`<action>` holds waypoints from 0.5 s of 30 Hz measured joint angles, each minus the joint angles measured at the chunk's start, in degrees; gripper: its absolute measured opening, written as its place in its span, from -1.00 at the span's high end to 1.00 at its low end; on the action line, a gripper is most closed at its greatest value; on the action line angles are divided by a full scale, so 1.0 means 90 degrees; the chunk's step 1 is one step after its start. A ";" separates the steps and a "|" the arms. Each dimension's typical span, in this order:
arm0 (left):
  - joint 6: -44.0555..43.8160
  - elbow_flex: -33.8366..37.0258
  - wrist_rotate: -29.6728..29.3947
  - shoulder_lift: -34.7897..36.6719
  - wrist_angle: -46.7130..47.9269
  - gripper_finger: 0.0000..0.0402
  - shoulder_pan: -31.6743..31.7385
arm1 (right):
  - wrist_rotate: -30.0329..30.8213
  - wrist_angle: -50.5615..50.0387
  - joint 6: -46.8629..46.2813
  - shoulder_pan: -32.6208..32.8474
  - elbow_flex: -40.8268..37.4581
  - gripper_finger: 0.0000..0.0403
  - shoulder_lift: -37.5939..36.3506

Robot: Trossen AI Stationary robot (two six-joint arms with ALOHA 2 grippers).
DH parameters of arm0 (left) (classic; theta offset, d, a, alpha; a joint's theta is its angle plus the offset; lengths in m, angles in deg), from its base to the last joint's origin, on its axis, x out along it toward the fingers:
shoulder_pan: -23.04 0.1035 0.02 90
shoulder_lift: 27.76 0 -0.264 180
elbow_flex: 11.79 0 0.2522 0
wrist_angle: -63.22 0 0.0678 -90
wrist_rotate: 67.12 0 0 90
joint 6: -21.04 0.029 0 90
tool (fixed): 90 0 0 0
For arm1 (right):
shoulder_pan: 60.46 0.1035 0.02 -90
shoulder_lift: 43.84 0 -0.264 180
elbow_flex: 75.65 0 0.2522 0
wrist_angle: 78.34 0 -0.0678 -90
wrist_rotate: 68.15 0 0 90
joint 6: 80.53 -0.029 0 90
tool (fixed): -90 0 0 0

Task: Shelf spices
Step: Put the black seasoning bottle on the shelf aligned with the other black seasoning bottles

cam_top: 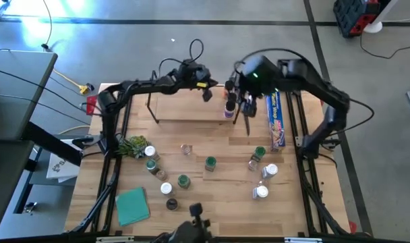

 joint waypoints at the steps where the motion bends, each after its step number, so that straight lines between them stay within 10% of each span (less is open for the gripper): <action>1: -0.0061 -0.0167 -0.0066 -0.0158 0.0033 1.00 0.0002 | 0.0217 0.0000 -0.0093 0.0195 0.0000 -0.37 -0.0103; 15: -0.0476 -0.1818 -0.0364 -0.1415 0.0374 1.00 -0.0005 | 0.1946 0.0044 -0.1035 0.1796 0.0000 -0.37 -0.0506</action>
